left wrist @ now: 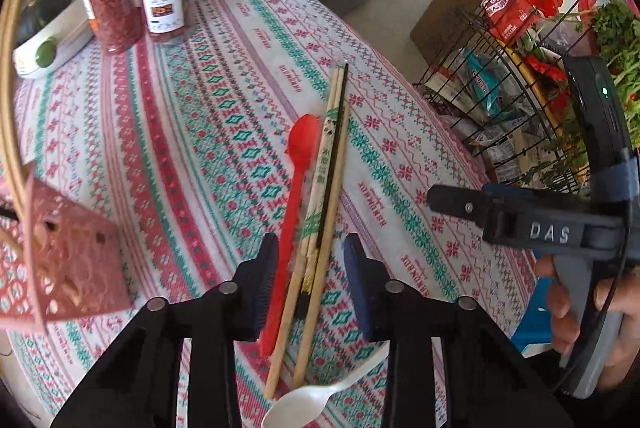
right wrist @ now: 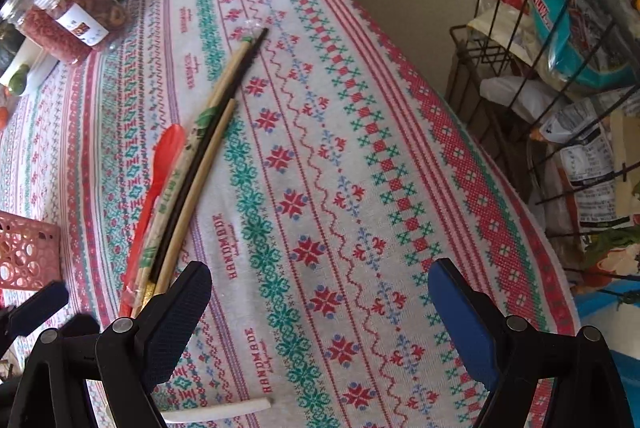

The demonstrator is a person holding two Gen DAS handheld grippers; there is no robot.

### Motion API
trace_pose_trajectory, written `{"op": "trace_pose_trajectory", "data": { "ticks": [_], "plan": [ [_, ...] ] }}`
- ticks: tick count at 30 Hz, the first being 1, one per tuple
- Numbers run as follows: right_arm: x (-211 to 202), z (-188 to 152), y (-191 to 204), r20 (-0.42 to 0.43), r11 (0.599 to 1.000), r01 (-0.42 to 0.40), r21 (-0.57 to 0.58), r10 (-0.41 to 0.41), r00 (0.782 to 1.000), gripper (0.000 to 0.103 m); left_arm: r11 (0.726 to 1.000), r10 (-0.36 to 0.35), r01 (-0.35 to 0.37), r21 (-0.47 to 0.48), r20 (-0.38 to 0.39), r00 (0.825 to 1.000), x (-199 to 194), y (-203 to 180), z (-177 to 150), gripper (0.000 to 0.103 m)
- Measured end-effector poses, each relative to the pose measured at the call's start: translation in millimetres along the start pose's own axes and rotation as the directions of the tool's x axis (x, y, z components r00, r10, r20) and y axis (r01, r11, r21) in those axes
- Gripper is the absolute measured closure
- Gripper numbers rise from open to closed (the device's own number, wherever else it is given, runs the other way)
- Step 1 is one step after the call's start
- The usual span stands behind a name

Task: Organize utensils
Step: 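Grasp the paper-wrapped chopsticks with left while right reaches toward the wooden chopstick, then lift the wrapped chopsticks with left while right grasps a wooden chopstick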

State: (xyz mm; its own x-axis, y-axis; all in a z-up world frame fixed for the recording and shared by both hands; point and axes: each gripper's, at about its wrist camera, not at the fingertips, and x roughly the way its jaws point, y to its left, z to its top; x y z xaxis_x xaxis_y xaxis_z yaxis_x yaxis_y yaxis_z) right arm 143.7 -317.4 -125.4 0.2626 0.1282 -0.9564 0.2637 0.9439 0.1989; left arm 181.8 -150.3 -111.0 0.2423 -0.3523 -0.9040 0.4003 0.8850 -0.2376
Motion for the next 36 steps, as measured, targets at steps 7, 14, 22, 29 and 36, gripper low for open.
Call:
{"op": "trace_pose_trajectory", "data": {
  "ticks": [7,14,22,29,36],
  "plan": [
    [4.3,7.3,-1.1,-0.018,1.000,-0.029,-0.001,0.029,0.999,0.011,0.999,0.026,-0.025,0.035,-0.047,0.999,44.0,-13.7,45.6,0.082],
    [4.5,9.4,-9.1,-0.030,0.999,-0.051,0.016,0.051,0.998,0.011,1.000,0.003,-0.003,0.005,-0.066,0.998,70.7,-12.9,80.5,0.087],
    [5.9,13.8,-18.3,-0.029,0.998,-0.047,0.044,0.048,0.998,0.011,0.999,-0.021,0.019,-0.029,-0.060,0.998,84.0,-10.9,89.6,0.093],
    [8.1,14.9,-14.0,-0.033,0.997,-0.058,0.042,0.060,0.998,0.011,0.999,-0.031,0.032,-0.026,0.024,0.999,45.4,-2.0,75.8,0.093],
    [16.0,15.2,-2.1,-0.042,0.996,-0.076,0.042,0.078,0.996,0.011,0.998,-0.055,0.056,0.001,0.148,0.987,-19.9,7.4,40.6,0.093]
  ]
}}
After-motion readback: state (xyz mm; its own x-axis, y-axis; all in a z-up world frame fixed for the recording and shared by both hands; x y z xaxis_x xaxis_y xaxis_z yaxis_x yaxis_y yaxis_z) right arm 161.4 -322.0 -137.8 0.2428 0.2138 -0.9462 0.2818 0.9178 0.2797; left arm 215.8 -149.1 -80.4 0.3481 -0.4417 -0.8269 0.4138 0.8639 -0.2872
